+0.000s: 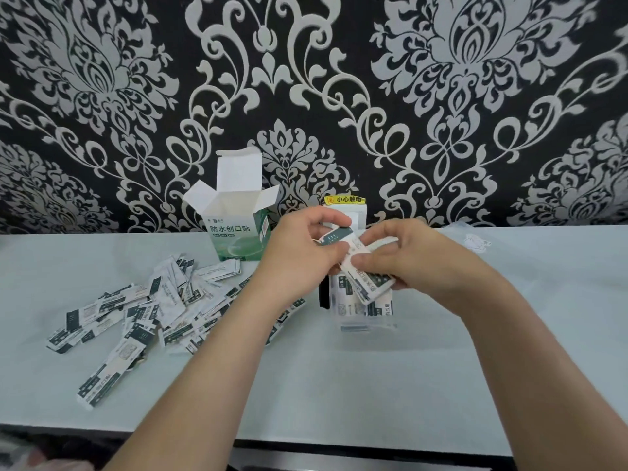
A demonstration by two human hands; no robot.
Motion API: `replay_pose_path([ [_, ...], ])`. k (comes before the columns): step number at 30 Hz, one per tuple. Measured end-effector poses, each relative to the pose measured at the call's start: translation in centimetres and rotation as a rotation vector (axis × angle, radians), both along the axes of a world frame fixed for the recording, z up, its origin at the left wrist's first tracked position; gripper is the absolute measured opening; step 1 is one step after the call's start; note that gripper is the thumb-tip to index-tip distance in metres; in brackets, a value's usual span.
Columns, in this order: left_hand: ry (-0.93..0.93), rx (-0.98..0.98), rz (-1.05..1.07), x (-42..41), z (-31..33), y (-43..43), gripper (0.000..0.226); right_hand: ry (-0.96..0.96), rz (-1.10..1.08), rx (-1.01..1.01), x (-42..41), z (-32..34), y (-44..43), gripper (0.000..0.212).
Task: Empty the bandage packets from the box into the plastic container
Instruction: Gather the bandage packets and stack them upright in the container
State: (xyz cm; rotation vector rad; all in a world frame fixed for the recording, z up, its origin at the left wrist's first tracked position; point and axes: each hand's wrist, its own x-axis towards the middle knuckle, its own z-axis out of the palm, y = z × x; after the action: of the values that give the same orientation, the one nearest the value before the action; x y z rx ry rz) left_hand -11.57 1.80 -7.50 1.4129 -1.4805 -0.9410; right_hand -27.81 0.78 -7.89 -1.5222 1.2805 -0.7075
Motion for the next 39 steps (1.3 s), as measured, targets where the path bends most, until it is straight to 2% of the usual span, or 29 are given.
replay_pose_path([
  [2, -0.087, -0.042, -0.011, -0.3, -0.3, -0.2, 0.034, 0.08, 0.024, -0.01, 0.0, -0.1, -0.1, 0.027],
  [5, -0.202, -0.099, -0.004, -0.4, -0.4, -0.3, 0.035, 0.066, 0.051, 0.007, -0.2, -0.1, -0.1, 0.035],
  [9, -0.341, -0.156, 0.015, -0.7, -0.6, -0.2, 0.031, 0.021, 0.019, 0.041, 0.1, -0.4, -0.2, 0.026],
  [12, -0.359, -0.168, 0.021, -1.2, -0.6, -0.5, 0.03, 0.012, -0.028, 0.015, 0.2, -0.6, -0.2, 0.018],
  [15, -0.345, -0.209, -0.004, -2.1, -0.6, -0.3, 0.034, 0.08, -0.12, -0.07, -0.7, 0.1, 0.3, 0.008],
  [17, -0.472, -0.245, -0.016, -2.3, -0.5, -0.2, 0.035, 0.302, -0.216, -0.15, -1.4, 0.3, 0.2, 0.004],
  [20, -0.8, -0.228, -0.15, -2.0, -0.3, -0.2, 0.02, 0.721, -0.288, -0.222, -1.8, 0.7, 0.5, 0.002],
  [22, -0.984, -0.217, -0.27, -2.3, -0.4, -0.2, 0.016, 0.844, -0.246, -0.197, -1.7, 1.0, 1.0, 0.012],
  [24, -1.059, -0.177, -0.336, -2.6, -0.6, -0.3, 0.018, 0.916, -0.195, -0.174, -1.2, 1.0, 1.2, 0.017],
  [27, -1.109, -0.114, -0.372, -2.8, -0.6, -0.8, 0.017, 0.941, -0.153, -0.131, -0.7, 0.6, 1.0, 0.011],
  [30, -1.172, -0.095, -0.4, -3.1, -0.7, -1.1, 0.024, 0.946, -0.116, -0.057, -0.7, -0.2, 0.4, 0.014],
  [32, -1.211, -0.084, -0.417, -3.2, -0.8, -1.1, 0.028, 0.905, -0.124, -0.013, -0.8, -0.8, 0.0, 0.021],
  [34, -1.243, -0.086, -0.422, -3.3, -0.8, -1.2, 0.028, 0.843, -0.13, 0.021, -0.9, -1.3, -0.5, 0.019],
  [36, -1.266, -0.092, -0.415, -3.4, -0.8, -1.3, 0.026, 0.812, -0.131, 0.029, -0.9, -1.4, -0.7, 0.015],
  [39, -1.29, -0.135, -0.408, -3.7, -0.8, -1.3, 0.021, 0.889, -0.127, -0.029, -0.9, -1.2, -0.5, 0.019],
])
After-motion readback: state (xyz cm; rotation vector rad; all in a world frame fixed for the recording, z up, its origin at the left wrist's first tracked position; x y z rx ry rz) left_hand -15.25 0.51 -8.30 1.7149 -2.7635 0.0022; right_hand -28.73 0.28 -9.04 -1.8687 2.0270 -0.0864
